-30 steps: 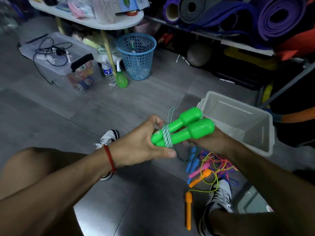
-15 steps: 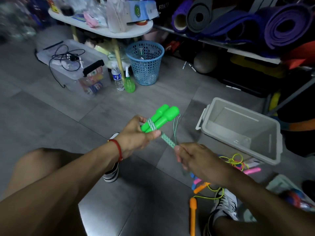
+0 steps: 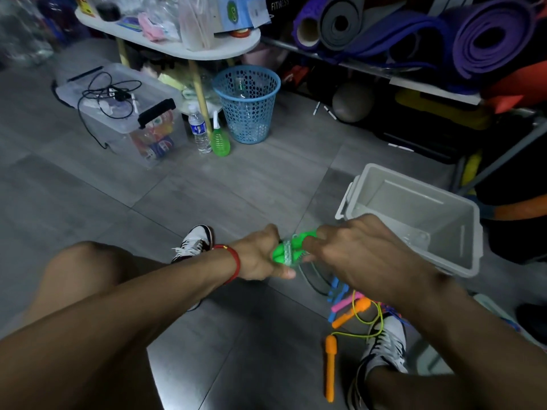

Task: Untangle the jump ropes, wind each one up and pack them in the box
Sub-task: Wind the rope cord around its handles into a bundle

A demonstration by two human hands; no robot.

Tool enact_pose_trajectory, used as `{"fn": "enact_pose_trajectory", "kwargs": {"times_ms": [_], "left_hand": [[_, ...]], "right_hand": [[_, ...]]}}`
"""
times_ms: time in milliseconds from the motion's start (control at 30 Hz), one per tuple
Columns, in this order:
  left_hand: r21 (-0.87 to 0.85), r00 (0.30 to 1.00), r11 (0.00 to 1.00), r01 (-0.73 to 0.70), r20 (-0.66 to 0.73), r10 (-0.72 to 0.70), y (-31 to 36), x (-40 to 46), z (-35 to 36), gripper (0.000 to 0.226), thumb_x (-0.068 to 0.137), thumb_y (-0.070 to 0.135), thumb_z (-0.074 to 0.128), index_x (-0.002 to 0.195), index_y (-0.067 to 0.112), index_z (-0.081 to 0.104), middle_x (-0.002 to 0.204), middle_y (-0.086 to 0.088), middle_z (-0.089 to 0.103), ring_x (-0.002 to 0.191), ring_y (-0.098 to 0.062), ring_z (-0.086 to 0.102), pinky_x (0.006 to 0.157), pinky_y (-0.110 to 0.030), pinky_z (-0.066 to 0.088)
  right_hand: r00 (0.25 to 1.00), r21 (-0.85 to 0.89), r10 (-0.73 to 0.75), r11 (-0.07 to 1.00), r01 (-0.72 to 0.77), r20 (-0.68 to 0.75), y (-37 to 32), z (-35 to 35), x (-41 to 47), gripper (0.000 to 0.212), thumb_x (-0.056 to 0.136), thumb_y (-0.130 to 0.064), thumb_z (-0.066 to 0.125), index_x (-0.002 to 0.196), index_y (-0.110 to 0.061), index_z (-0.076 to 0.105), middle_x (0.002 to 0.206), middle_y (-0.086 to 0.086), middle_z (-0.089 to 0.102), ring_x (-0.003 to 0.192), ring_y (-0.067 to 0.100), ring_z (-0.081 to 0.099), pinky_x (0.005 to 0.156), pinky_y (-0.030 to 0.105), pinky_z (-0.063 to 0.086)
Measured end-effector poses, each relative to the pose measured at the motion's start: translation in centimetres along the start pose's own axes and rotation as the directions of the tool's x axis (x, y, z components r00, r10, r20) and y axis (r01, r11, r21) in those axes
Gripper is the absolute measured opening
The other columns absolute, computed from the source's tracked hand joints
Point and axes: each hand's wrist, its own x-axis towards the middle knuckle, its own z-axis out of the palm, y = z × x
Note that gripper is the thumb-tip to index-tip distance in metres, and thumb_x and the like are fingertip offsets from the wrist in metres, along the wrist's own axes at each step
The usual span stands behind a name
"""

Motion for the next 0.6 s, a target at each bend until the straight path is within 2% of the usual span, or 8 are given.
{"fn": "enact_pose_trajectory", "kwargs": {"times_ms": [67,133,167,233,300,367,433,600], "left_hand": [[0.101,0.995,0.990,-0.093,0.034,0.090,1.0,-0.3,0.7,0.062,0.082,0.040,0.078,0.118,0.010,0.038,0.110,-0.005,0.058,0.097,-0.019,0.057,0.070,-0.028,0.041],[0.158,0.979,0.967,-0.200,0.055,0.194,1.9,-0.7,1.3,0.068,0.081,0.039,0.079,0.127,0.011,0.037,0.119,-0.010,0.060,0.110,-0.026,0.059,0.081,-0.028,0.045],[0.185,0.970,0.952,-0.243,0.058,0.237,2.2,-0.9,1.5,0.071,0.081,0.039,0.079,0.131,0.013,0.036,0.120,-0.010,0.060,0.111,-0.027,0.058,0.080,-0.027,0.043],[0.209,0.957,0.934,-0.291,0.044,0.288,2.7,-1.4,1.4,0.073,0.081,0.042,0.078,0.135,0.018,0.034,0.121,-0.010,0.060,0.112,-0.029,0.056,0.078,-0.028,0.042],[0.203,0.948,0.928,-0.313,0.009,0.318,3.1,-1.8,1.1,0.073,0.079,0.047,0.079,0.133,0.022,0.036,0.113,-0.004,0.061,0.109,-0.027,0.056,0.080,-0.031,0.045],[0.188,0.938,0.924,-0.332,-0.032,0.344,3.5,-2.5,0.7,0.072,0.072,0.056,0.081,0.125,0.025,0.042,0.091,0.009,0.056,0.094,-0.019,0.055,0.073,-0.031,0.043],[0.130,0.929,0.930,-0.345,-0.099,0.358,3.8,-3.1,0.4,0.071,0.063,0.065,0.082,0.112,0.028,0.046,0.077,0.014,0.053,0.076,-0.010,0.052,0.067,-0.031,0.043],[-0.009,0.879,0.913,-0.409,-0.273,0.391,4.1,-4.4,-0.2,0.077,0.059,0.061,0.086,0.100,0.030,0.029,0.077,0.009,0.064,0.068,-0.009,0.058,0.067,-0.036,0.050]], "right_hand": [[0.998,0.084,-0.053,0.995,0.056,-0.033,0.7,-0.2,0.3,0.024,0.079,-0.033,0.081,0.076,-0.026,0.059,0.064,-0.005,0.054,0.049,0.023,0.060,0.040,0.031,0.037],[1.000,0.180,-0.026,0.983,0.027,-0.006,1.4,-0.5,0.8,0.022,0.093,-0.049,0.058,0.083,-0.029,0.061,0.077,-0.006,0.055,0.065,0.020,0.065,0.049,0.036,0.046],[0.999,0.242,0.022,0.970,-0.028,0.025,2.1,-0.6,1.0,0.028,0.094,-0.056,0.052,0.089,-0.031,0.064,0.085,-0.008,0.055,0.075,0.016,0.065,0.058,0.037,0.049],[0.991,0.400,0.102,0.908,-0.128,0.085,3.3,-0.5,1.3,0.029,0.087,-0.062,0.062,0.095,-0.035,0.070,0.091,-0.012,0.057,0.086,0.008,0.062,0.071,0.036,0.049],[0.976,0.606,0.196,0.765,-0.215,0.100,4.1,0.0,1.3,0.029,0.073,-0.056,0.080,0.089,-0.033,0.073,0.084,-0.015,0.065,0.081,0.004,0.063,0.072,0.035,0.051],[0.955,0.760,0.257,0.590,-0.274,0.145,4.8,0.4,1.6,0.033,0.064,-0.044,0.091,0.081,-0.025,0.070,0.074,-0.011,0.068,0.070,0.002,0.063,0.068,0.032,0.051],[0.956,0.832,0.237,0.483,-0.273,0.176,5.1,0.6,2.1,0.033,0.062,-0.036,0.093,0.076,-0.020,0.067,0.069,0.000,0.067,0.061,0.007,0.057,0.062,0.031,0.046],[0.957,0.946,0.136,0.170,-0.276,0.255,6.2,0.8,2.3,0.027,0.070,-0.022,0.085,0.080,-0.002,0.071,0.066,0.015,0.070,0.062,0.019,0.057,0.064,0.030,0.041]]}}
